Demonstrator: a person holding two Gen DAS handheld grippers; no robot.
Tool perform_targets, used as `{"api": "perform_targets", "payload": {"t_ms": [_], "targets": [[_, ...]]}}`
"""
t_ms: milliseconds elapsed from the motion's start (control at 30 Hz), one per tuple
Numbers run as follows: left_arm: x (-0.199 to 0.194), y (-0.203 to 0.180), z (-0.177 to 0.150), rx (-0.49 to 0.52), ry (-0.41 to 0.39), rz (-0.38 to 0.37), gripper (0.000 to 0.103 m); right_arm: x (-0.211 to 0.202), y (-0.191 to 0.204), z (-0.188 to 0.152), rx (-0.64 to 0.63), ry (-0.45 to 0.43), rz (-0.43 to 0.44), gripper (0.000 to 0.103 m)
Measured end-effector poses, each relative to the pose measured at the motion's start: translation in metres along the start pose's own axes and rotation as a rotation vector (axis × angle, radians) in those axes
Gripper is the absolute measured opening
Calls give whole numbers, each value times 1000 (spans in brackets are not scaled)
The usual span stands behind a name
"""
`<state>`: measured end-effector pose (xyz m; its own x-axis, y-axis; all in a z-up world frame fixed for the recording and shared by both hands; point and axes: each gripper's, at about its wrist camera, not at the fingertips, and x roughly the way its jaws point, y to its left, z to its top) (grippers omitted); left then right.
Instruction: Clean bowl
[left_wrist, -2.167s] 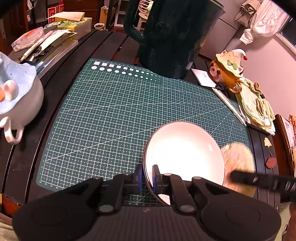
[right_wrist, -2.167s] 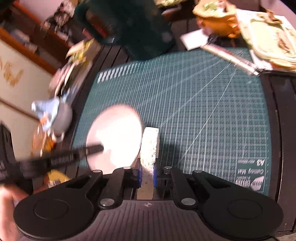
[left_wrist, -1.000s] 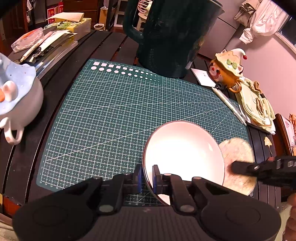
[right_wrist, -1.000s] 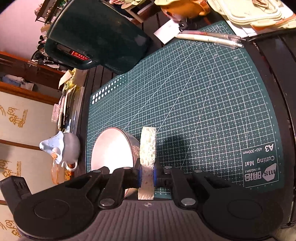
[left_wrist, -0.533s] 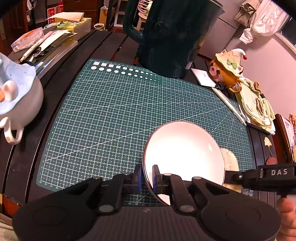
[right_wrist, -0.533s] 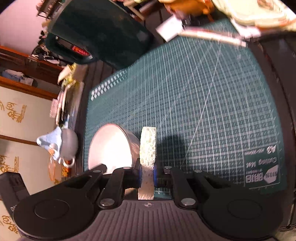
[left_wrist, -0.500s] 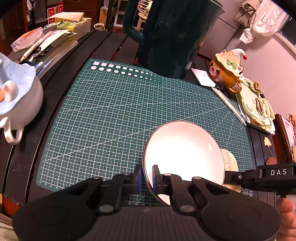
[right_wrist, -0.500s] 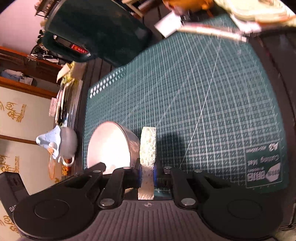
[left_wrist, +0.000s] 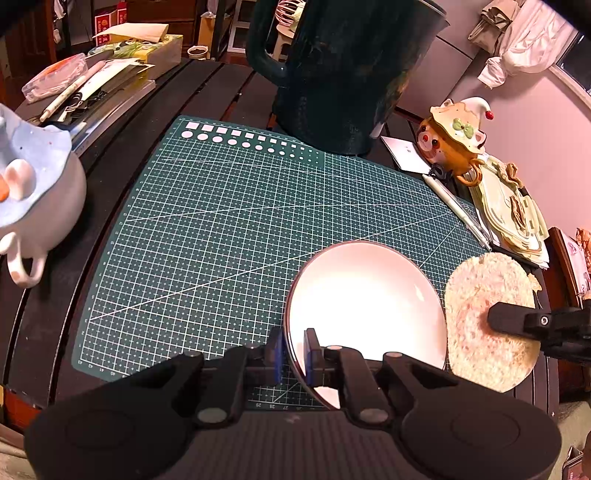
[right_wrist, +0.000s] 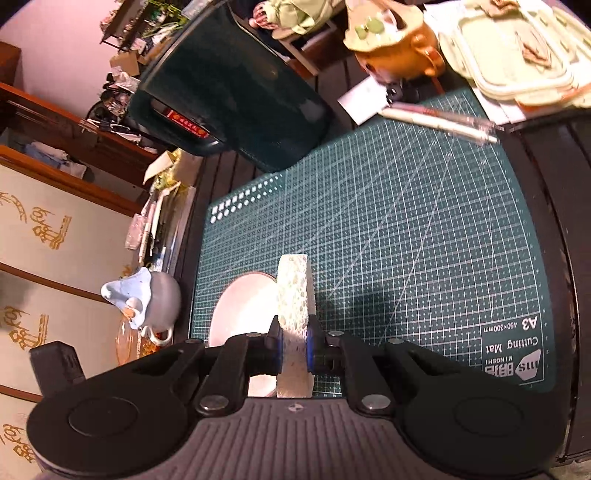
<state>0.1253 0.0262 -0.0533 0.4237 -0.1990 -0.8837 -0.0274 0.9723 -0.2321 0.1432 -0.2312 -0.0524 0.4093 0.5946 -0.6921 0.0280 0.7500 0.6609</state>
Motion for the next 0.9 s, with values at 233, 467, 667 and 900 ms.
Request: {"api": "perform_targets", "payload": {"t_ms": [233, 467, 667, 900], "targets": [[0, 1, 1, -1, 1, -2, 10, 3, -9, 2, 17, 4, -21, 11], [0, 1, 1, -4, 2, -5, 10, 2, -9, 2, -10, -10, -79, 11], [-1, 0, 1, -3, 2, -4, 10, 18, -17, 0, 29, 49, -37, 11], [0, 0, 1, -2, 2, -3, 10, 47, -35, -5, 120, 152, -15, 11]]}}
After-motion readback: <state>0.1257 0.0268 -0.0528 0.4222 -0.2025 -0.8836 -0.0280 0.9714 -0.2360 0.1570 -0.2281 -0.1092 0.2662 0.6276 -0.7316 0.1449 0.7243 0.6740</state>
